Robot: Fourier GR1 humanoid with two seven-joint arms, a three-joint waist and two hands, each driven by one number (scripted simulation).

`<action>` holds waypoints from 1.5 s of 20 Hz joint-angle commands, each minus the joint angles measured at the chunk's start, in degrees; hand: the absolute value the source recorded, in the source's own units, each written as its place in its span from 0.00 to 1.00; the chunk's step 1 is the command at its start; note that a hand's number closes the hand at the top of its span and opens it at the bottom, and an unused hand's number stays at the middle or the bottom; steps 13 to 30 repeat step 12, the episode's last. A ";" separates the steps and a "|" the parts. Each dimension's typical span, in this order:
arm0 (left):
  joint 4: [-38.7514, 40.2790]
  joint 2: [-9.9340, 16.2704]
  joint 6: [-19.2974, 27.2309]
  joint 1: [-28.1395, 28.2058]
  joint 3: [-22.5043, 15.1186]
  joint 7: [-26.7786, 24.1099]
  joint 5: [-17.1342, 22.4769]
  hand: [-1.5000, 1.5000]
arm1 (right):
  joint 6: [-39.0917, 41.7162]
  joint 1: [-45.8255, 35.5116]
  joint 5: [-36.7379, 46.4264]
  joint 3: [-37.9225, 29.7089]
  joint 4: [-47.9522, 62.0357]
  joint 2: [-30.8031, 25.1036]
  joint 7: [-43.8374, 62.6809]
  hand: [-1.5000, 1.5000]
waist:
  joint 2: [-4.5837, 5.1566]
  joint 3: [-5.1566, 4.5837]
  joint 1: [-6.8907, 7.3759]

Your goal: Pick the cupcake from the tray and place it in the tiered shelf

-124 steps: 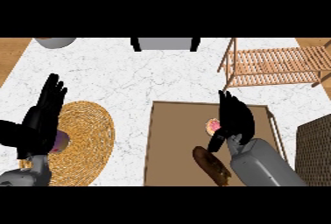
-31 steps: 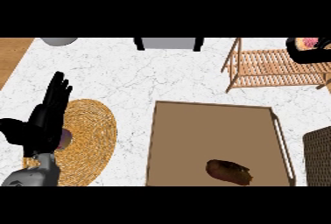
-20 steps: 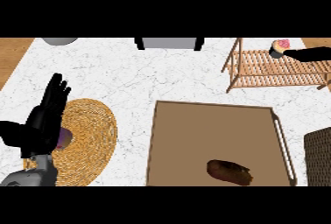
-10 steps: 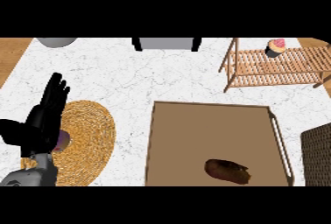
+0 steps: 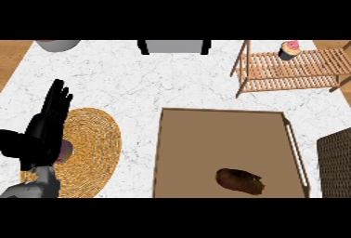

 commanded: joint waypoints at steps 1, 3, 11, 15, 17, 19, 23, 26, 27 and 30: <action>-1.00 1.34 -1.19 0.34 1.95 0.59 1.67 0.50 | 7.77 4.11 -3.56 -2.97 0.43 -7.72 -0.02 0.00 | 0.03 0.02 0.04; -0.11 0.68 -0.49 -0.45 1.52 -0.14 0.77 0.50 | 10.13 6.77 -4.51 -3.37 1.43 -8.88 -1.17 0.00 | 0.08 0.02 0.10; -2.07 -0.77 -0.81 2.23 -0.51 -1.38 -0.57 0.50 | 15.89 12.90 -7.82 -5.07 7.12 -11.91 -11.12 0.00 | 0.29 0.08 0.93; 1.10 -2.55 1.71 -2.52 -2.06 0.34 -2.52 0.50 | 16.72 14.47 -8.51 -6.03 8.09 -11.35 -13.65 0.00 | 0.38 0.11 0.57; 1.10 -2.55 1.71 -2.52 -2.06 0.34 -2.52 0.50 | 16.72 14.47 -8.51 -6.03 8.09 -11.35 -13.65 0.00 | 0.38 0.11 0.57; 1.10 -2.55 1.71 -2.52 -2.06 0.34 -2.52 0.50 | 16.72 14.47 -8.51 -6.03 8.09 -11.35 -13.65 0.00 | 0.38 0.11 0.57; 1.10 -2.55 1.71 -2.52 -2.06 0.34 -2.52 0.50 | 16.72 14.47 -8.51 -6.03 8.09 -11.35 -13.65 0.00 | 0.38 0.11 0.57; 1.10 -2.55 1.71 -2.52 -2.06 0.34 -2.52 0.50 | 16.72 14.47 -8.51 -6.03 8.09 -11.35 -13.65 0.00 | 0.38 0.11 0.57; 1.10 -2.55 1.71 -2.52 -2.06 0.34 -2.52 0.50 | 16.72 14.47 -8.51 -6.03 8.09 -11.35 -13.65 0.00 | 0.38 0.11 0.57; 1.10 -2.55 1.71 -2.52 -2.06 0.34 -2.52 0.50 | 16.72 14.47 -8.51 -6.03 8.09 -11.35 -13.65 0.00 | 0.38 0.11 0.57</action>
